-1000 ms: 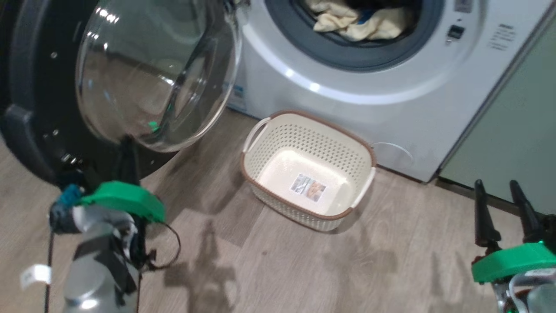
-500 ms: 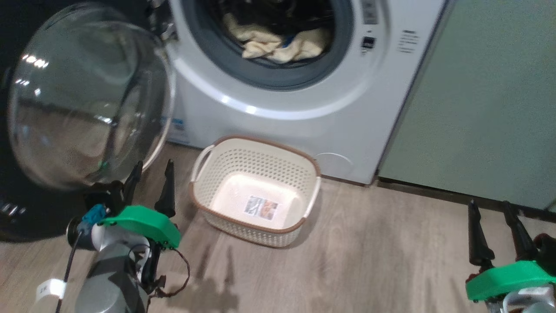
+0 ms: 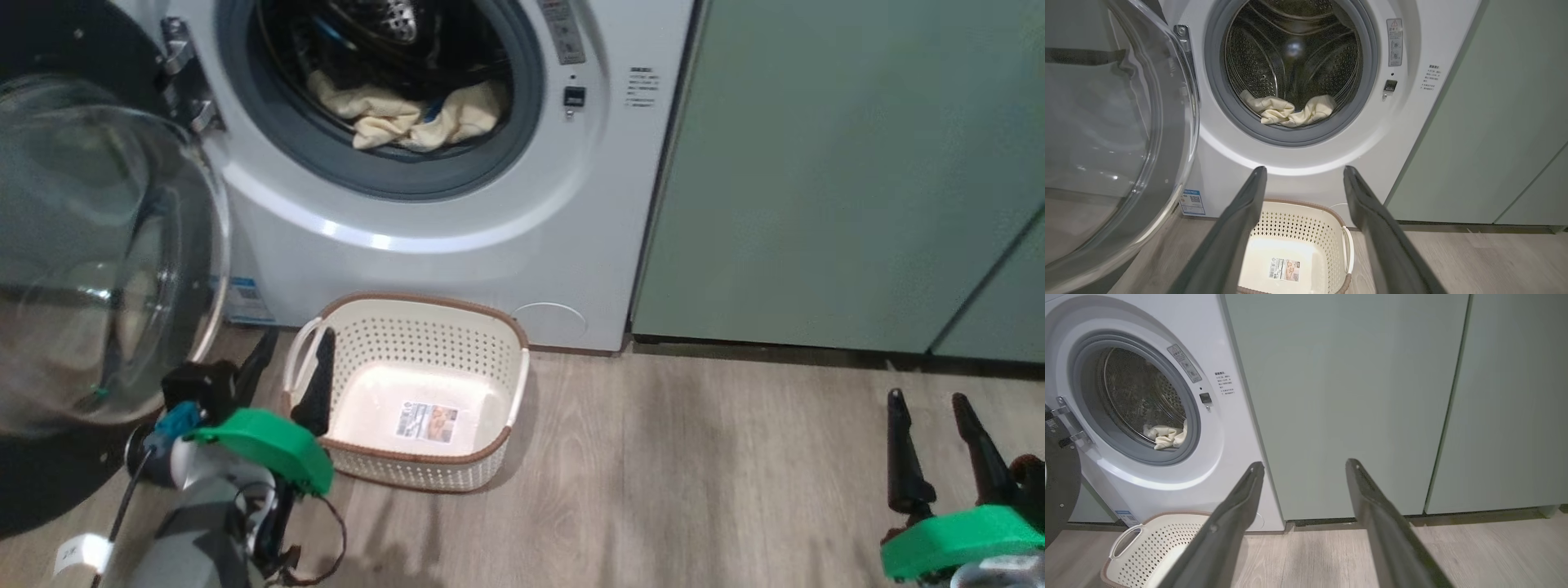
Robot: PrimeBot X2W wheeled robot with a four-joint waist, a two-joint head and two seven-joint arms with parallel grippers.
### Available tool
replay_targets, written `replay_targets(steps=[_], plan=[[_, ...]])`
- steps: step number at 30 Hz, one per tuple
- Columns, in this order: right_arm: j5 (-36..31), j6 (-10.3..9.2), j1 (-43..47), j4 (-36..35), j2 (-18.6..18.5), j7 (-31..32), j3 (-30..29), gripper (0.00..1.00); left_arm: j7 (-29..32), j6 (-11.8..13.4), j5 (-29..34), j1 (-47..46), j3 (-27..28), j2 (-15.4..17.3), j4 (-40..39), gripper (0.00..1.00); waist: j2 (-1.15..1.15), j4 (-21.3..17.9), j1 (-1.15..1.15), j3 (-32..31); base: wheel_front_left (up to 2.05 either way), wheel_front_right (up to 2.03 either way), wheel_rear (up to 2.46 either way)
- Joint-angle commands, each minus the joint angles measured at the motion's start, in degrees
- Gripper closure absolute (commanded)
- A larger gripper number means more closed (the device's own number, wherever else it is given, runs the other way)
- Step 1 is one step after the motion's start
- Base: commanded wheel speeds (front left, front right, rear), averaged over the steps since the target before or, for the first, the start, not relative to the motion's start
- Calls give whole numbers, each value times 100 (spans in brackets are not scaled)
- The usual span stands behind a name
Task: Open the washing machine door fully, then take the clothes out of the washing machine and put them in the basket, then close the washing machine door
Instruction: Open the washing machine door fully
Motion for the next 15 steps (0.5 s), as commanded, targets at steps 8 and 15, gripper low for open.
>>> replay_targets(steps=[8,15], plan=[[-29,1,-145,-225,-4,-55,55,0,-36,-4,-96,-59,172,250,-149,0,0,-214,0,44,0,0,0],[-30,1,-140,-239,7,-55,26,0,-36,-4,-25,-58,251,268,-201,0,0,-180,0,67,0,0,0]])
